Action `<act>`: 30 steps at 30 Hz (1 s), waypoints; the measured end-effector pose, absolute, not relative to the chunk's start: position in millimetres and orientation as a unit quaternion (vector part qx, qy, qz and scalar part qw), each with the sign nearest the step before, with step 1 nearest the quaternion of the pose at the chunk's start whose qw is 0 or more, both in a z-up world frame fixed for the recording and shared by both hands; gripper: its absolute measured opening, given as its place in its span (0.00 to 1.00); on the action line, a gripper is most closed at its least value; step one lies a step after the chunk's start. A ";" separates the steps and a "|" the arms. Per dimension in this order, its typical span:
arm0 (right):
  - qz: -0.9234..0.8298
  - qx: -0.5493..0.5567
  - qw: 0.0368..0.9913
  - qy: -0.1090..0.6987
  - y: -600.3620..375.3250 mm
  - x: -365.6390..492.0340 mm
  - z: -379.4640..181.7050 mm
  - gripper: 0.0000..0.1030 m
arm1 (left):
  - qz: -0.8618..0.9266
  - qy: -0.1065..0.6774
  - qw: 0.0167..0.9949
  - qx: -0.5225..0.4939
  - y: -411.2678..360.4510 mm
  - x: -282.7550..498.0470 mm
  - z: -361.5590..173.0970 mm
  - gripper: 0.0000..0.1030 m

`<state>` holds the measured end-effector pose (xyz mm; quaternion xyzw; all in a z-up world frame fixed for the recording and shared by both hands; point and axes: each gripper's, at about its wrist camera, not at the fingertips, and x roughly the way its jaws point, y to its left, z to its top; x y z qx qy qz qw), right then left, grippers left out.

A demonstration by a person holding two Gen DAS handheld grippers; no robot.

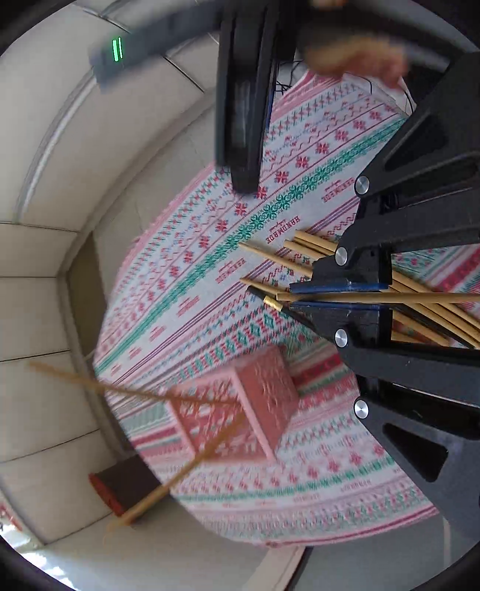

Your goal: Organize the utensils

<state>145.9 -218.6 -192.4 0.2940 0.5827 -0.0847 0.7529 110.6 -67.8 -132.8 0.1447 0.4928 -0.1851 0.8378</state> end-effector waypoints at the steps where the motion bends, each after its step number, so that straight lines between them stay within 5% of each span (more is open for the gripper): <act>1: -0.083 0.289 0.753 0.586 -209.7 152.7 -195.5 0.72 | -0.184 0.481 0.845 0.141 -60.9 103.2 -123.0 0.03; 9: -0.096 0.268 0.726 0.626 -156.2 189.2 -233.6 0.44 | -0.178 0.436 0.875 0.113 -9.0 83.9 -80.2 0.03; 10: -0.108 0.257 0.742 0.609 -150.3 190.6 -228.4 0.34 | -0.175 0.434 0.877 0.110 -5.3 82.4 -78.0 0.03; 11: -0.102 0.251 0.742 0.614 -143.6 194.0 -230.6 0.12 | -0.172 0.432 0.879 0.108 -1.7 81.5 -76.6 0.03; 18: -0.119 0.297 0.747 0.583 -141.4 187.0 -225.3 0.06 | -0.164 0.424 0.887 0.082 28.6 72.7 -64.3 0.03; 30: -0.081 0.275 0.847 0.447 -165.8 103.9 -87.6 0.06 | -0.177 0.381 0.906 0.050 53.7 44.7 -26.4 0.03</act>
